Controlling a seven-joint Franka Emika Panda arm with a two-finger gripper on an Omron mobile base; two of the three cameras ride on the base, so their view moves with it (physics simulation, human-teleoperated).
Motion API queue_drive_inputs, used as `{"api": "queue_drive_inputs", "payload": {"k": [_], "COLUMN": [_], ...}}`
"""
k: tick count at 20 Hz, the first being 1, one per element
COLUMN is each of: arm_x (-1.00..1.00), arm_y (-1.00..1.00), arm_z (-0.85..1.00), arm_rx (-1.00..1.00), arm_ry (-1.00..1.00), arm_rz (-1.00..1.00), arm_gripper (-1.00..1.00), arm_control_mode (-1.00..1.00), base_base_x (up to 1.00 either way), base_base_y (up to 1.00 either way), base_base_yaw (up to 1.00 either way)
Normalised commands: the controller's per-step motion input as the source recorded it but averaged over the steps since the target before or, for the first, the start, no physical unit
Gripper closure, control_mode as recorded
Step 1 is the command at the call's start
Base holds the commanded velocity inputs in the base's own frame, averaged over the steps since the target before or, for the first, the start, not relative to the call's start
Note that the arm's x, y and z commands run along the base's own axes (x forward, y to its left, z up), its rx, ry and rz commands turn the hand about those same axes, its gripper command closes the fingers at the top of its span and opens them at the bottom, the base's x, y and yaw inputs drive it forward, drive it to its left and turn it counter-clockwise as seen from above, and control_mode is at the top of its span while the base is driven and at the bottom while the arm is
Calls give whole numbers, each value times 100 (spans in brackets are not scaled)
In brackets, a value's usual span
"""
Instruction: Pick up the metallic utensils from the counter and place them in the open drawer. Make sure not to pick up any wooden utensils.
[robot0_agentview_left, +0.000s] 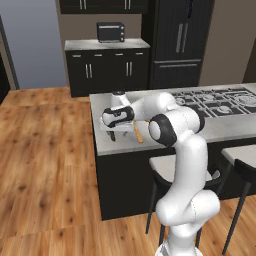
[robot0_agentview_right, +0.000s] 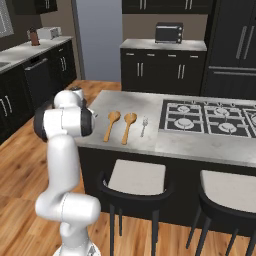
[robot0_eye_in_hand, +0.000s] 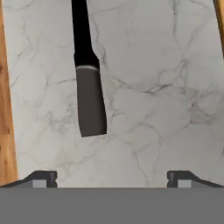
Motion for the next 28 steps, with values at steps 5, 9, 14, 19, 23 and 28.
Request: {"api": "queue_drive_inputs", "payload": {"k": [5,9,14,19,23,28], "arm_x": [45,39,32,9,2,0], "arm_y": [5,4,5,2,11,2], "arm_z": [-29,-29,-30,-36,-44,-21], "arm_rx": [0,0,0,0,0,0], "arm_ry": [0,0,0,0,0,0], "arm_rz": [-6,-5,-5,-4,-3,0], "arm_gripper": [-100,-100,-100,100,100,100], "arm_control_mode": [-100,-100,-100,-100,-100,-100], "base_base_x": [0,0,0,0,0,0], "base_base_y": [0,0,0,0,0,0], "base_base_yaw": [0,0,0,0,0,0]}}
